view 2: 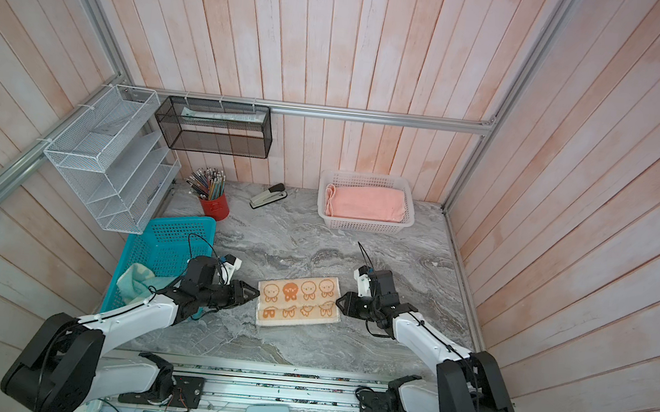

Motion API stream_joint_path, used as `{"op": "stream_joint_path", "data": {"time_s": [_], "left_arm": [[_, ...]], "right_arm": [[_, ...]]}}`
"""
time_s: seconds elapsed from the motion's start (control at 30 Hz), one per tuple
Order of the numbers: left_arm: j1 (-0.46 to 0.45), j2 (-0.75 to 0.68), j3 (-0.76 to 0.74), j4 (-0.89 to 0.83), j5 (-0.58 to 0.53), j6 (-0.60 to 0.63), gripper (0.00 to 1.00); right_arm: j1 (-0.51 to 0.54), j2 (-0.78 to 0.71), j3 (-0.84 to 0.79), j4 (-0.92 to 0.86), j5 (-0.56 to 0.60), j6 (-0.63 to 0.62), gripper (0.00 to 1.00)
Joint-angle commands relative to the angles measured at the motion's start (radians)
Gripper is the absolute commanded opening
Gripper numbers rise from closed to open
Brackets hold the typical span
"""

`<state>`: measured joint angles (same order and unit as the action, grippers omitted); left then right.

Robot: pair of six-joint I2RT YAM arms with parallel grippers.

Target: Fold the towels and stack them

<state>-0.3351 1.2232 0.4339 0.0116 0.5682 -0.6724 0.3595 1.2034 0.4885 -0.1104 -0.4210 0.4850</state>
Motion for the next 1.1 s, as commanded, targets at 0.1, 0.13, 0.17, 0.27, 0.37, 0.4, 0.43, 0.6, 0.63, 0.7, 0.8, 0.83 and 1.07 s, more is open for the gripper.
{"op": "stream_joint_path", "data": {"time_s": [0.1,0.13,0.17,0.27,0.37,0.4,0.43,0.6,0.63,0.7,0.8,0.83,1.07], "left_arm": [[-0.005,-0.018,0.011,-0.096,-0.034,-0.119,0.37],[-0.007,-0.007,0.019,-0.105,-0.03,-0.129,0.37],[-0.012,0.003,0.028,-0.111,-0.03,-0.136,0.37],[-0.028,0.038,0.048,-0.111,-0.03,-0.162,0.37],[-0.054,0.088,0.068,-0.103,-0.027,-0.186,0.38],[-0.063,0.105,0.076,-0.098,-0.028,-0.192,0.38],[-0.074,0.125,0.081,-0.089,-0.028,-0.2,0.39],[-0.091,0.2,0.09,-0.018,-0.02,-0.237,0.39],[-0.094,0.208,0.096,-0.015,-0.022,-0.239,0.39],[-0.094,0.214,0.105,-0.018,-0.025,-0.234,0.36],[-0.094,0.21,0.122,-0.048,-0.032,-0.218,0.24],[-0.094,0.203,0.128,-0.06,-0.039,-0.213,0.19],[-0.093,0.15,0.154,-0.145,-0.071,-0.179,0.0]], "right_arm": [[0.004,-0.022,0.022,-0.061,0.048,0.034,0.4],[0.004,0.001,0.036,-0.06,0.048,0.031,0.41],[0.003,0.03,0.052,-0.058,0.044,0.026,0.41],[0.003,0.13,0.11,-0.064,0.025,-0.004,0.42],[0.005,0.204,0.157,-0.061,0.033,-0.016,0.43],[0.004,0.219,0.168,-0.057,0.03,-0.02,0.43],[0.005,0.231,0.179,-0.052,0.026,-0.022,0.43],[0.006,0.29,0.215,-0.043,0.008,-0.039,0.44],[0.007,0.303,0.22,-0.045,0.0,-0.043,0.42],[0.006,0.318,0.228,-0.048,-0.011,-0.052,0.32],[0.006,0.314,0.235,-0.053,-0.014,-0.057,0.12],[0.006,0.307,0.237,-0.058,-0.012,-0.057,0.06],[0.007,0.229,0.261,-0.12,-0.004,-0.067,0.0]]}}
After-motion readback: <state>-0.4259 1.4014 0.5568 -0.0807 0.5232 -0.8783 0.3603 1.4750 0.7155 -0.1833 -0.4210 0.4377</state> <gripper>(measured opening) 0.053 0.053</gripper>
